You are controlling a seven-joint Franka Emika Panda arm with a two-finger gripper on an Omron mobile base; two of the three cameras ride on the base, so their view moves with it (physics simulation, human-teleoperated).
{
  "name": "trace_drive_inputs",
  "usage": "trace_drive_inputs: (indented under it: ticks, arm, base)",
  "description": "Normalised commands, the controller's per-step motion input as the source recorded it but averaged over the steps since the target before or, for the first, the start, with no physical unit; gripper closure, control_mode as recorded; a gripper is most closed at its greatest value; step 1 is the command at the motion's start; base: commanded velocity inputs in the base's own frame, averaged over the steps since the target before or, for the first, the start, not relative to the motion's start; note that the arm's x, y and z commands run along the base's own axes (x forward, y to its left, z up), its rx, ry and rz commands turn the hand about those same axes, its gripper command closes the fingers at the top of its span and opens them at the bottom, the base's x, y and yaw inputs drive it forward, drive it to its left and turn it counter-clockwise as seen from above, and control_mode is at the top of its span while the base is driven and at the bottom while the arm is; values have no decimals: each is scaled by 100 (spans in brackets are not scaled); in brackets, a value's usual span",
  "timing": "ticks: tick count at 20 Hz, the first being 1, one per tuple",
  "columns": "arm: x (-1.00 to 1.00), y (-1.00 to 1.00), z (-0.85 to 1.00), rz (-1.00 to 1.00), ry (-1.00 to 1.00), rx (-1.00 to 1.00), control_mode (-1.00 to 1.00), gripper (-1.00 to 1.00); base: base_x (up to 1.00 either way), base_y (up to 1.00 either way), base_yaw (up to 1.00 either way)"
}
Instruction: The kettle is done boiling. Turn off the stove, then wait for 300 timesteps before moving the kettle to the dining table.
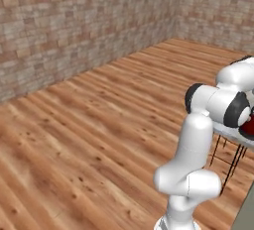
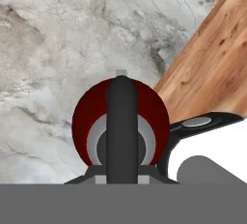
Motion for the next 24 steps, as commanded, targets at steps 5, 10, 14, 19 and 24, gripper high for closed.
trace_drive_inputs:
  ticks: [5, 10, 14, 19, 24]
  arm:
    - [0, 0, 0, 0, 0, 0, 100, 100]
    - [0, 0, 0, 0, 0, 0, 100, 100]
    - [0, 0, 0, 0, 0, 0, 100, 100]
    - [21, -1, 1, 0, 0, 0, -100, 100]
    - [15, 0, 0, 0, 0, 0, -100, 100]
  base:
    - [50, -24, -6]
    - [45, -27, -5]
    - [35, -7, -3]
    - [0, 0, 0]
    - [0, 0, 0]
